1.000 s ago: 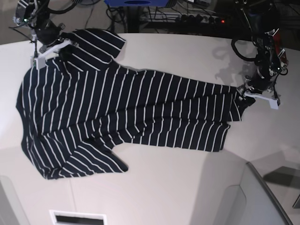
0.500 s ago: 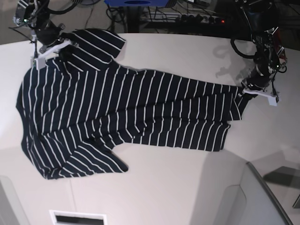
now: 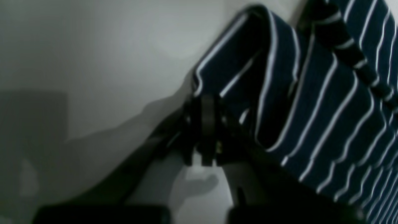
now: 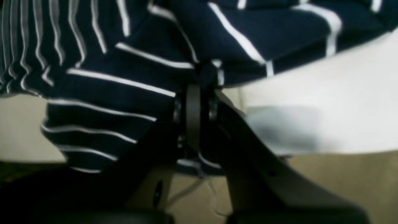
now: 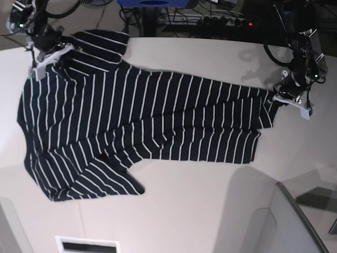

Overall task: Layout the t-shirt on the table in an organized manner, then fold the t-shirt properly
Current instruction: 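Grasp the shirt's edge with both grippers, then lift the shirt with both grippers and pull it toward the robot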

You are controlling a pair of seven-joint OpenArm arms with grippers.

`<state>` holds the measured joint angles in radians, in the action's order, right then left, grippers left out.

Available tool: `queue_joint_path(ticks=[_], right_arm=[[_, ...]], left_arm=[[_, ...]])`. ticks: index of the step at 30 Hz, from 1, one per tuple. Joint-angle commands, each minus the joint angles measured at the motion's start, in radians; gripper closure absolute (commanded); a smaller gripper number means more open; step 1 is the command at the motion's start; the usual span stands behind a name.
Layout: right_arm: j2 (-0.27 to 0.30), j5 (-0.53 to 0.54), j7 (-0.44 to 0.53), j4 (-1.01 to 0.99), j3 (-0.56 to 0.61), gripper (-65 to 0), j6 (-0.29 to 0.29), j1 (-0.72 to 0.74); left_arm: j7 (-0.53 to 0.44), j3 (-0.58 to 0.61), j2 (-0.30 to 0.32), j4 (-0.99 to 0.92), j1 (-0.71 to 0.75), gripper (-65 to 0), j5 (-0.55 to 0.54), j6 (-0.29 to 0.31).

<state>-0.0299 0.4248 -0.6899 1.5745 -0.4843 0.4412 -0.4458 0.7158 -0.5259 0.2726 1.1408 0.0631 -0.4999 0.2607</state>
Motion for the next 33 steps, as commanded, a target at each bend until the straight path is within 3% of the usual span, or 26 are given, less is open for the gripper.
queue_joint_path(ticks=[1,6,11,20,24,33], right_arm=[[0.025,0.012,-0.011,0.066,-0.004,-0.5,0.003,0.011],[0.083,0.010,-0.166,0.258,-0.004,-0.5,0.003,0.097],[0.152,0.010,-0.337,0.313,-0.007,-0.5,0.000,0.279],[0.210,0.012,-0.457,0.320,-0.007,-0.5,0.003,0.499],[0.210,0.010,-0.525,0.320,-0.009,-0.5,0.001,0.440],[0.204,0.010,-0.523,0.309,-0.007,-0.5,0.000,0.242]], left_arm=[[-0.015,-0.006,0.034,0.064,-0.019,0.0,-0.010,-0.002],[0.113,-0.006,0.035,0.265,-0.059,0.0,-0.010,-0.002],[0.262,-0.006,0.032,0.382,-0.154,0.0,-0.012,-0.002],[0.328,-0.006,0.026,0.453,-0.242,0.0,-0.018,-0.002],[0.334,0.003,0.027,0.457,-0.153,0.0,-0.010,-0.002],[0.330,0.005,0.034,0.552,0.120,0.0,-0.010,-0.002]])
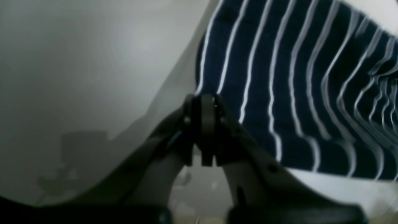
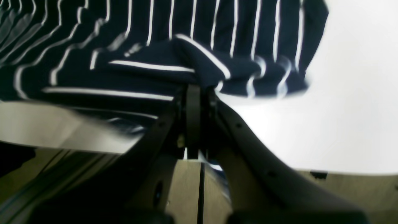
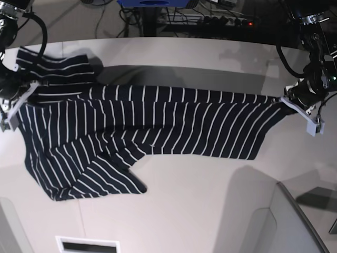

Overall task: Layout the t-shirt on the table in an organized manner, then fold the t-shirt properly
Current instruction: 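Lift the shirt with both grippers and pull it toward the robot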

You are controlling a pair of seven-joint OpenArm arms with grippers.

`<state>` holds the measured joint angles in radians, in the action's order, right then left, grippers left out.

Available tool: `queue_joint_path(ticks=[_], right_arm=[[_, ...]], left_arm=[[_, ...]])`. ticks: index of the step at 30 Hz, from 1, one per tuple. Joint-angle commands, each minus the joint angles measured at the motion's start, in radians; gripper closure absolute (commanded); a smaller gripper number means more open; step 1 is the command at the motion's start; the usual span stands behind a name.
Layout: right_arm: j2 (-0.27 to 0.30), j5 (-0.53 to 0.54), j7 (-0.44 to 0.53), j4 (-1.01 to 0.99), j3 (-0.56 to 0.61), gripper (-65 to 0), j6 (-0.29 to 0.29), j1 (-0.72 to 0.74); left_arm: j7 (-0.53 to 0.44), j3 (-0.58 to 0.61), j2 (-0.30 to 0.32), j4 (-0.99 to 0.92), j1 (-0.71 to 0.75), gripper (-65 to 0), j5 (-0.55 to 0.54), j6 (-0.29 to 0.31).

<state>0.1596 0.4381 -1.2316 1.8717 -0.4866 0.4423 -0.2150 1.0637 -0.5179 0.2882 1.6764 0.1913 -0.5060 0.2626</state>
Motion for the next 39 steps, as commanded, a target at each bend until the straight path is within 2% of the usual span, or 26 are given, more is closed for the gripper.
queue_joint_path(ticks=[1,4,7,12,15,20,23,27,34,37,39], right_arm=[[0.016,-0.005,0.020,-0.001,-0.002,-0.5,-0.001,0.013],[0.033,-0.012,0.046,-0.094,0.004,-0.5,-0.001,0.081],[0.068,-0.074,0.072,-0.206,0.058,-0.5,-0.001,0.196],[0.107,-0.172,0.160,-0.384,0.150,-0.6,-0.001,0.381],[0.107,-0.235,0.255,-0.570,0.197,-0.6,-0.001,0.521],[0.107,-0.361,0.461,-0.892,0.254,-0.6,0.000,0.782],[0.110,-0.399,0.556,-1.021,0.257,-0.6,0.002,0.897],[0.128,-0.433,0.639,-1.095,0.257,-0.6,0.002,1.001],[0.133,-0.503,0.695,-1.099,0.257,-0.6,0.002,1.124],[0.133,-0.508,0.698,-1.099,0.259,-0.6,0.002,1.184],[0.133,-0.508,0.698,-1.099,0.259,-0.6,0.002,1.218]], left_arm=[[-0.018,-0.002,0.018,0.014,-0.006,0.0,-0.003,-0.004],[-0.020,0.046,0.018,-0.019,-0.033,0.0,-0.003,-0.004],[-0.013,0.097,0.018,-0.060,-0.120,0.0,0.007,-0.004],[-0.020,0.203,-0.010,-0.181,-0.315,0.0,0.162,-0.004],[-0.024,0.256,-0.039,-0.310,-0.453,0.0,0.255,-0.004],[-0.138,0.354,-0.066,-0.551,-0.688,0.0,0.378,-0.004],[-0.191,0.370,-0.091,-0.669,-0.803,0.0,0.424,-0.004],[-0.271,0.368,-0.102,-0.773,-0.913,0.0,0.462,-0.004],[-0.331,0.368,-0.102,-0.826,-1.073,0.0,0.472,-0.006],[-0.333,0.368,-0.097,-0.826,-1.134,0.0,0.465,-0.059],[-0.334,0.368,-0.096,-0.826,-1.174,0.0,0.465,-0.075]])
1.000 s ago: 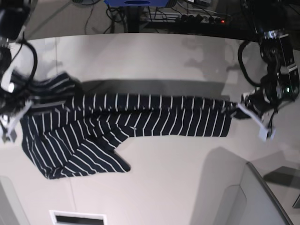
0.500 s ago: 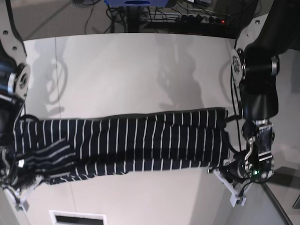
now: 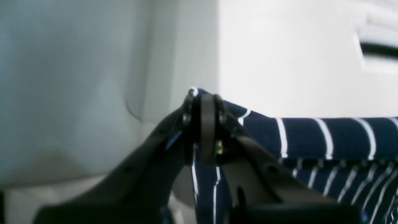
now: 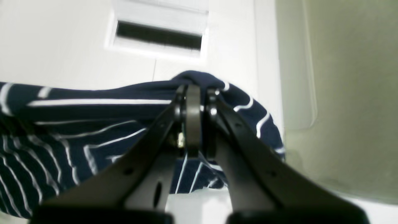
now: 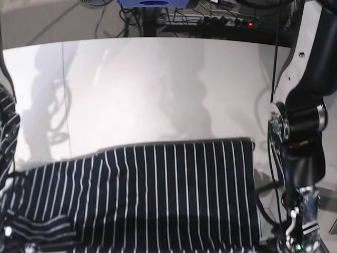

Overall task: Layout the t-shirt on the table in an organized manner, then fold the t-shirt properly
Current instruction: 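Lift the shirt with both grippers and pull it toward the robot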

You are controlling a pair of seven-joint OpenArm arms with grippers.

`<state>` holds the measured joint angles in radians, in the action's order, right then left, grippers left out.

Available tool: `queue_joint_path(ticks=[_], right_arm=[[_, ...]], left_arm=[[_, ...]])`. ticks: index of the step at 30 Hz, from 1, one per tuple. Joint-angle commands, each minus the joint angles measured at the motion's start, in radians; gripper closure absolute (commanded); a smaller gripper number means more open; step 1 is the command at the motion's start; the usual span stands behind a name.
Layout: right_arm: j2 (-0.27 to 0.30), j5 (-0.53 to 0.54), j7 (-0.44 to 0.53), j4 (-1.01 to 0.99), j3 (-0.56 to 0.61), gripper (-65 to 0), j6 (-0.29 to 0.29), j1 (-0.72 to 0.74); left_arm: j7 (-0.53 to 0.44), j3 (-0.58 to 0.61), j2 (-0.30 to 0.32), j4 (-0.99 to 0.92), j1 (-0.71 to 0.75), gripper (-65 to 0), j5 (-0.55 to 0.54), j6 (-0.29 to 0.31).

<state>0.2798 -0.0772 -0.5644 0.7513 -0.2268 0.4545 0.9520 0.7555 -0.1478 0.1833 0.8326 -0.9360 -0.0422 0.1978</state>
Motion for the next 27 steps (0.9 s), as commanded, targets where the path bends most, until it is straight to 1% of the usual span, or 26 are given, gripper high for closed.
queue_joint_path(ticks=[1,8,12,17,20,22,24,27], right_arm=[[0.014,0.007,0.031,0.021,-0.001,-0.6,-0.010,0.065],[0.014,0.006,0.031,0.021,0.000,-0.6,-0.010,0.161],[0.016,-0.002,0.031,0.021,0.000,-0.6,-0.010,0.218],[0.016,-0.022,0.033,0.032,0.000,-0.6,-0.010,0.267],[0.016,-0.022,0.025,0.092,0.000,-0.6,-0.010,0.253],[0.034,-0.022,0.027,0.141,0.000,-0.5,-0.010,0.210],[0.037,-0.022,0.028,0.193,0.000,-0.5,-0.010,0.184],[0.039,-0.022,0.027,0.218,0.000,-0.5,-0.010,0.196]], left_arm=[[-0.026,-0.002,0.009,0.018,-0.062,0.0,0.001,-0.010],[-0.027,-0.002,0.009,0.018,-0.180,0.0,0.008,-0.011],[-0.069,-0.002,0.009,0.018,-0.236,0.0,0.009,-0.011],[-0.073,0.003,0.006,0.018,-0.288,0.0,0.009,-0.011],[-0.073,0.000,0.005,0.023,-0.288,0.0,0.005,-0.011],[-0.073,-0.002,0.006,0.024,-0.285,0.0,0.000,-0.011],[-0.077,-0.002,0.011,0.024,-0.285,0.0,0.000,-0.011],[-0.077,-0.002,0.018,0.027,-0.308,0.0,0.000,-0.011]])
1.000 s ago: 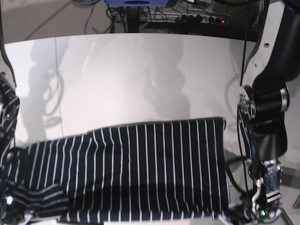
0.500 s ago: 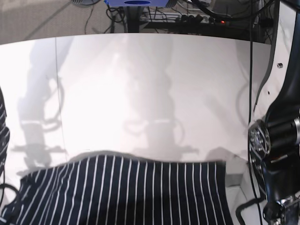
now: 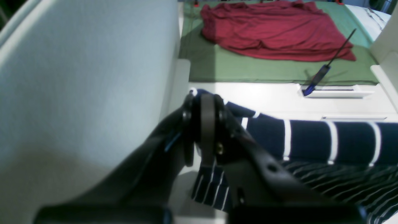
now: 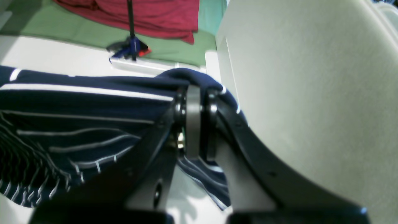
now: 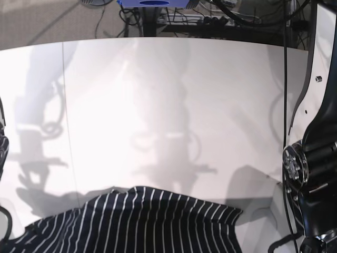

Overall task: Layout the t-shirt on the table in an organized manner, then fold the t-shirt properly
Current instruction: 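Lift the shirt with both grippers and pull it toward the robot, then lay the shirt flat by sweeping both grippers back across the table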

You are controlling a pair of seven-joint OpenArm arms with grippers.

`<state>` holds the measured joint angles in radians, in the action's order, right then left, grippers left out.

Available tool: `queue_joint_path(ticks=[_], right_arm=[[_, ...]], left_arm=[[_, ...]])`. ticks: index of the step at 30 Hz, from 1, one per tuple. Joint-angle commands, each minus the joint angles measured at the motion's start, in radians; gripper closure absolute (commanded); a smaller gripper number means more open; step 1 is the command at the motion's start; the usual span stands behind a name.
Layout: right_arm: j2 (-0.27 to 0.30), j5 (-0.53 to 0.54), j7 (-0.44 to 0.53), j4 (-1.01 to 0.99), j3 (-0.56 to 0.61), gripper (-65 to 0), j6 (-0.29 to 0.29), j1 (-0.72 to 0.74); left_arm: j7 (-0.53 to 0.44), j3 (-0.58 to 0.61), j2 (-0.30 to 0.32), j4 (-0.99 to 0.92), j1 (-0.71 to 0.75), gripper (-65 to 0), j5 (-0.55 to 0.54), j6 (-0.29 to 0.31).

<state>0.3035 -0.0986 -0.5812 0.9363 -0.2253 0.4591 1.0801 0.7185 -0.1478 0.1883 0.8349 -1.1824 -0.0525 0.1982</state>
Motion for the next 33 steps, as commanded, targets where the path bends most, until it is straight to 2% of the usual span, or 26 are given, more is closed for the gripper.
queue_joint_path(ticks=[1,5,10,13,19,25,29,33], right_arm=[[0.015,0.000,0.043,0.033,-0.001,-0.5,-0.015,0.078],[0.016,0.000,-0.007,0.051,-0.001,-0.5,-0.015,0.078],[0.032,0.000,-0.033,0.178,-0.001,-0.5,-0.015,-0.041],[0.035,0.000,-0.082,0.244,-0.001,-0.5,-0.015,-0.108],[0.029,0.003,-0.204,0.442,-0.004,-0.5,-0.015,-0.318],[-0.020,0.004,-0.311,0.606,-0.015,-0.5,-0.015,-0.558],[-0.069,0.004,-0.336,0.685,-0.016,-0.3,-0.015,-0.719],[-0.099,0.004,-0.359,0.752,-0.024,-0.3,-0.015,-0.838]], left_arm=[[-0.040,0.000,0.012,0.025,-0.083,0.0,0.010,-0.012],[-0.033,0.000,0.010,0.042,-0.106,0.0,0.010,-0.012],[-0.029,0.003,0.035,0.143,-0.041,0.0,0.010,-0.012],[0.054,0.000,0.037,0.225,0.028,0.0,0.010,-0.012],[0.165,0.000,0.041,0.522,0.310,0.0,0.009,-0.009],[0.273,-0.002,0.043,0.746,0.579,0.0,0.009,-0.007],[0.281,-0.003,0.046,0.860,0.761,0.0,0.018,-0.007],[0.281,-0.059,0.078,0.903,0.909,0.0,0.009,-0.004]])
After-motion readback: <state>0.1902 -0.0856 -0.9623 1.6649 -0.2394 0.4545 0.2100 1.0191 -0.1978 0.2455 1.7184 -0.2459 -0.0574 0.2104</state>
